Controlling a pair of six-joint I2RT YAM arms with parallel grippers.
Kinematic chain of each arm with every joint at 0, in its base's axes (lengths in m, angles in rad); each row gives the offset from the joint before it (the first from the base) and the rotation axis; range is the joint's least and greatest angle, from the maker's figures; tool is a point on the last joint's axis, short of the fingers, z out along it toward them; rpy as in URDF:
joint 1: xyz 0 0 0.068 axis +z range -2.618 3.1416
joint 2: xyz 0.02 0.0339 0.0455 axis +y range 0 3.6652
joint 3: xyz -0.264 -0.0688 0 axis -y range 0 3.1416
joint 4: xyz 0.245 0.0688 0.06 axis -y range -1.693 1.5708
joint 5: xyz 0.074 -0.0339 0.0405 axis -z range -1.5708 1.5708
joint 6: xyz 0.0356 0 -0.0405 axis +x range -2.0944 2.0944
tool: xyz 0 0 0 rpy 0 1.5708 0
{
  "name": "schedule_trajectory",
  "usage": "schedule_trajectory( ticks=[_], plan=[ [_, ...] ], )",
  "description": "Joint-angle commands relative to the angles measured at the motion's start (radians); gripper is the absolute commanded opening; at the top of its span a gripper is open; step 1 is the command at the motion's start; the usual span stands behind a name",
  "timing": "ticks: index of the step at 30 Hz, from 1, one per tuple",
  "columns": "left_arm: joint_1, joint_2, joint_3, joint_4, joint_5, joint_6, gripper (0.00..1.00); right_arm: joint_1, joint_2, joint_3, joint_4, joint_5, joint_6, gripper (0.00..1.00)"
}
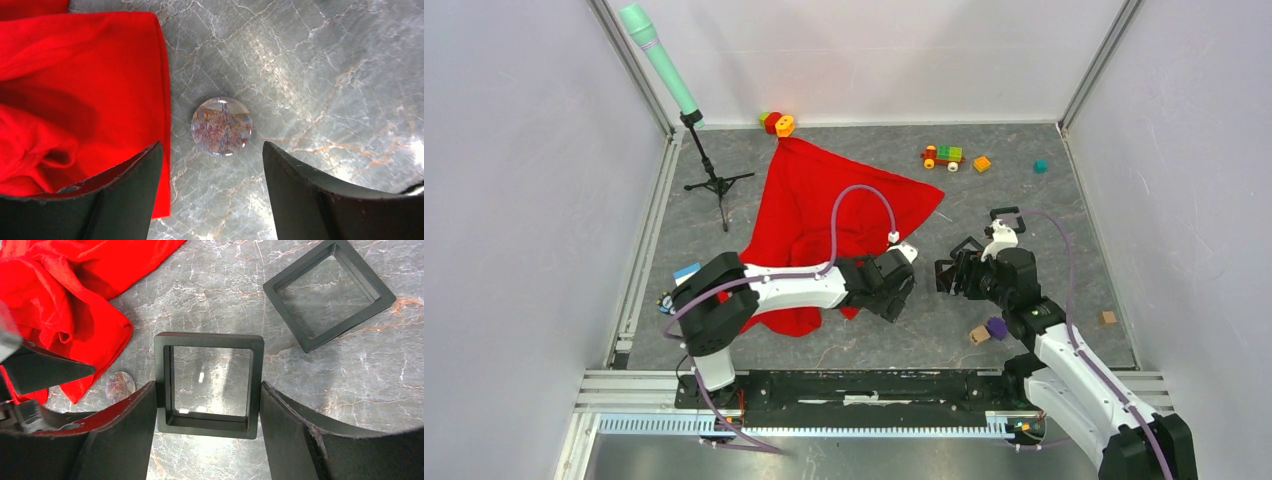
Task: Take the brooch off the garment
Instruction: Pick up the brooch from the center of the board.
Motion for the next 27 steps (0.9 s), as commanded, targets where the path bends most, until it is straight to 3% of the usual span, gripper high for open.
schedule_trajectory(
  ticks=[1, 4, 12, 19, 27],
  plan=[
    [-0.001, 0.066, 0.084, -0.044, -0.042, 0.041, 0.75, -0.006, -0.027, -0.001, -0.001, 0.000, -0.028, 0.66],
    [0.011, 0.109, 0.118, -0.074, -0.036, 0.022, 0.68, -0.007, -0.014, 0.003, 0.005, -0.011, -0.030, 0.66],
    [0.022, 0.164, 0.149, -0.130, -0.010, 0.000, 0.67, -0.009, -0.002, 0.003, 0.024, -0.028, -0.030, 0.66],
    [0.029, 0.176, 0.156, -0.140, 0.008, 0.000, 0.37, -0.009, 0.013, -0.001, 0.041, -0.050, -0.027, 0.66],
    [0.036, 0.067, 0.159, -0.186, -0.021, -0.005, 0.34, -0.009, 0.019, -0.002, 0.044, -0.051, -0.026, 0.66]
  ],
)
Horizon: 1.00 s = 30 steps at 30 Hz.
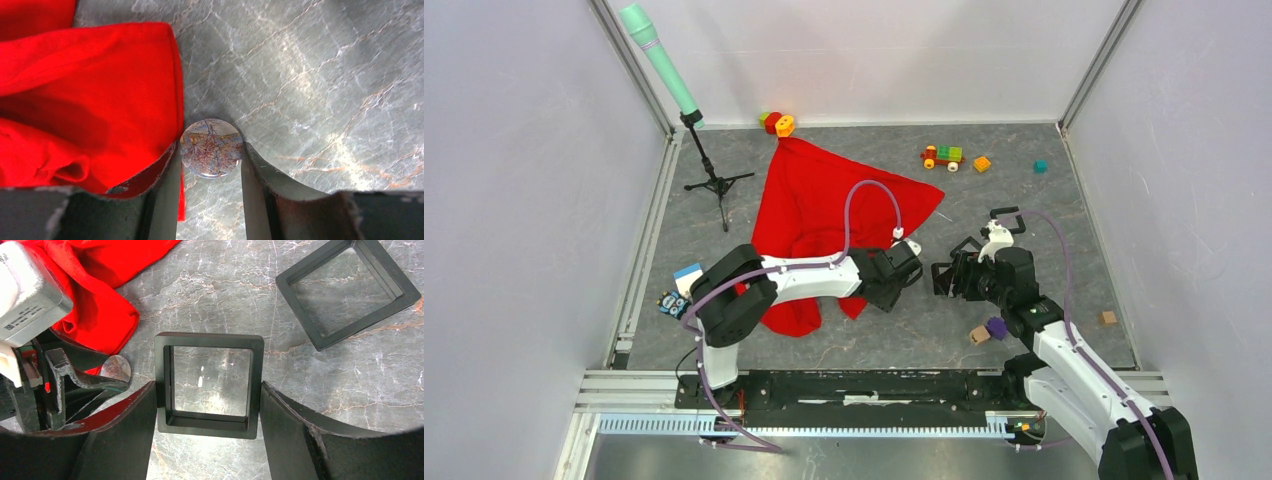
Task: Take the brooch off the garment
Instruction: Pick up the brooch from the center of the board.
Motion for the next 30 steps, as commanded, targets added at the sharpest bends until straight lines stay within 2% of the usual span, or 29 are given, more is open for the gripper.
schedule_trajectory(
  ticks=[1, 6, 12, 15, 19, 25, 30],
  plan=[
    [0.010, -0.109, 0.004, -0.060, -0.024, -0.011, 0.34, -0.007, 0.007, -0.002, 0.046, -0.009, -0.011, 0.66],
    [0.081, -0.234, -0.065, 0.007, 0.075, -0.011, 0.35, -0.007, 0.029, -0.016, 0.080, -0.039, 0.000, 0.66],
    [0.241, -0.399, -0.274, 0.247, 0.380, -0.062, 0.35, -0.005, 0.164, -0.016, 0.175, -0.189, 0.018, 0.65],
    [0.298, -0.442, -0.337, 0.291, 0.375, -0.071, 0.35, 0.001, 0.216, -0.020, 0.231, -0.235, 0.046, 0.65],
    [0.302, -0.434, -0.352, 0.294, 0.369, -0.041, 0.34, 0.032, 0.251, -0.021, 0.303, -0.276, 0.097, 0.63],
    [0.318, -0.431, -0.468, 0.584, 0.538, -0.158, 0.34, 0.068, 0.307, -0.026, 0.418, -0.349, 0.193, 0.63],
    [0.349, -0.411, -0.553, 0.847, 0.674, -0.303, 0.34, 0.083, 0.292, -0.017, 0.430, -0.353, 0.217, 0.63]
  ],
)
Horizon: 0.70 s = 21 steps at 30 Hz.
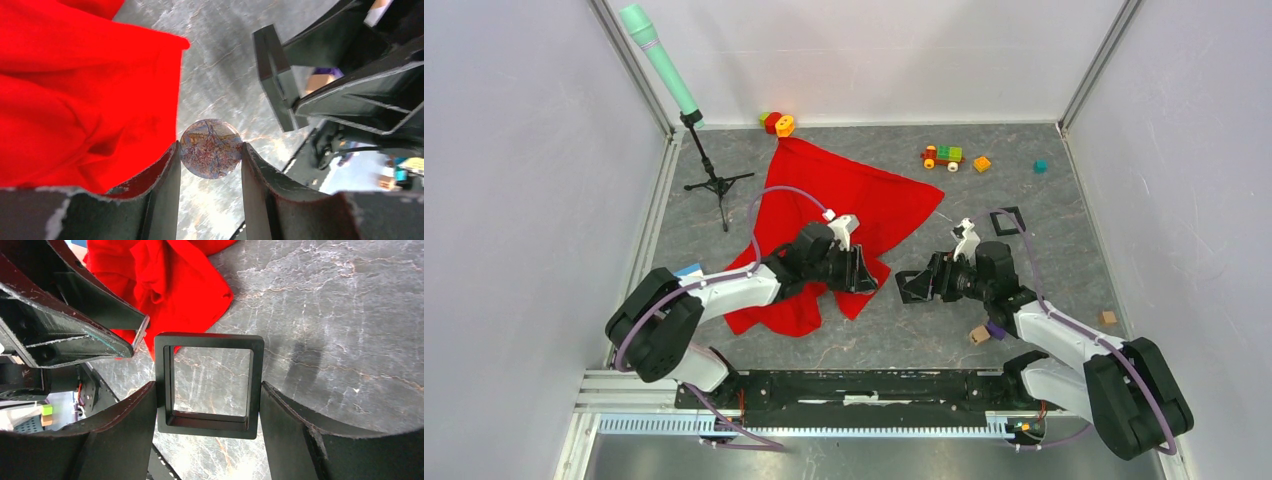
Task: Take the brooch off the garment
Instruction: Pick up the brooch from the center of the board, then open the brooch box.
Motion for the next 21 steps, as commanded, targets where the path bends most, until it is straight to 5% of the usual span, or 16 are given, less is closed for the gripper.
schedule_trajectory(
  ticks=[1, 21],
  plan=[
    [0.025, 0.013, -0.038, 0.308, 0.167, -0.156, 0.34, 0.016, -0.016, 0.011, 0.080, -0.038, 0.048, 0.62],
    [0.023, 0.067, 0.021, 0.230, 0.178, -0.123, 0.33, 0.055, -0.021, 0.029, 0.107, -0.071, 0.106, 0.62]
  ],
)
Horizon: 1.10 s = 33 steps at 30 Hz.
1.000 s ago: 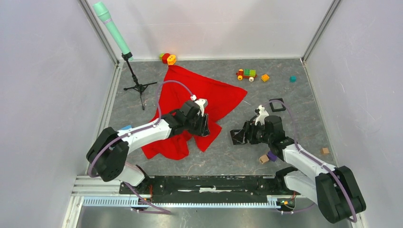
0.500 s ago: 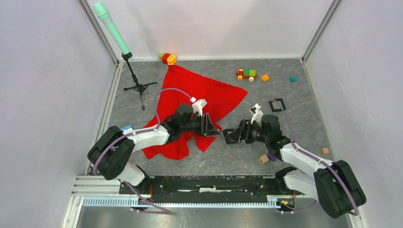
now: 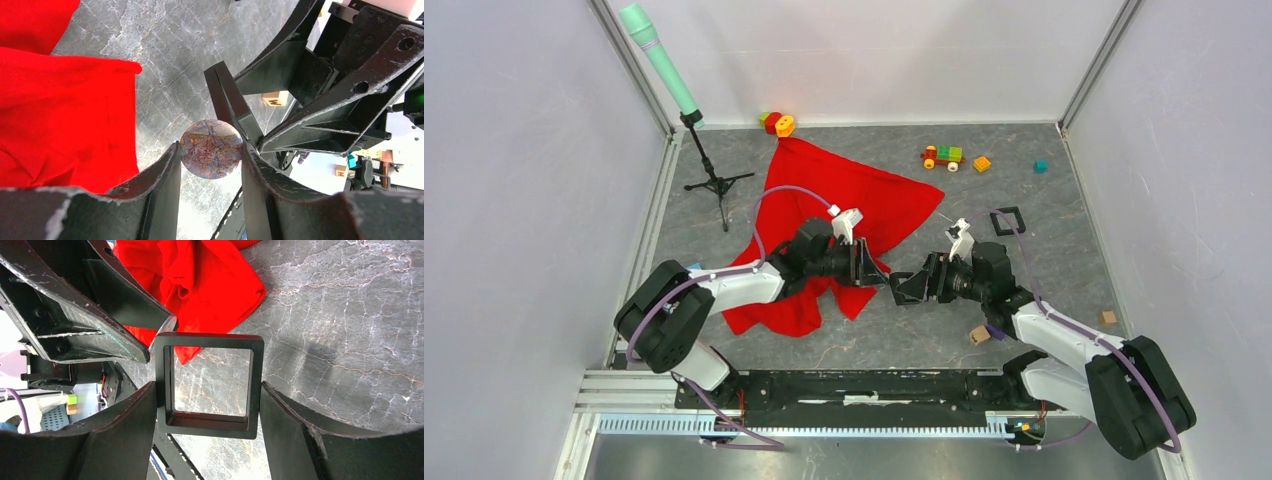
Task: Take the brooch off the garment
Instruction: Open the brooch box.
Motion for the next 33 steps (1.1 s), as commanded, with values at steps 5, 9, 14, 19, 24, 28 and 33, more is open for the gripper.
schedule_trajectory(
  ticks=[5, 9, 14, 19, 24, 28, 33],
  plan=[
    [0.000, 0.027, 0.062, -0.024, 0.002, 0.006, 0.34, 0.006, -0.015, 0.034, 0.062, -0.067, 0.035, 0.62],
    [0.000, 0.034, 0.083, -0.103, -0.047, 0.034, 0.34, 0.005, -0.019, 0.036, 0.068, -0.079, 0.044, 0.61],
    [0.000, 0.060, 0.118, -0.236, -0.119, 0.075, 0.34, 0.005, -0.031, 0.042, 0.077, -0.095, 0.060, 0.61],
    [0.000, 0.064, 0.122, -0.293, -0.177, 0.096, 0.33, 0.005, -0.040, 0.052, 0.076, -0.094, 0.063, 0.61],
    [0.000, 0.054, 0.130, -0.352, -0.221, 0.119, 0.33, 0.000, -0.041, 0.057, 0.070, -0.082, 0.058, 0.61],
    [0.000, 0.014, 0.126, -0.407, -0.270, 0.141, 0.32, -0.010, -0.052, 0.054, 0.048, -0.033, 0.042, 0.61],
    [-0.009, -0.109, 0.103, -0.403, -0.266, 0.164, 0.32, -0.010, -0.022, 0.055, 0.021, 0.007, 0.012, 0.61]
  ],
)
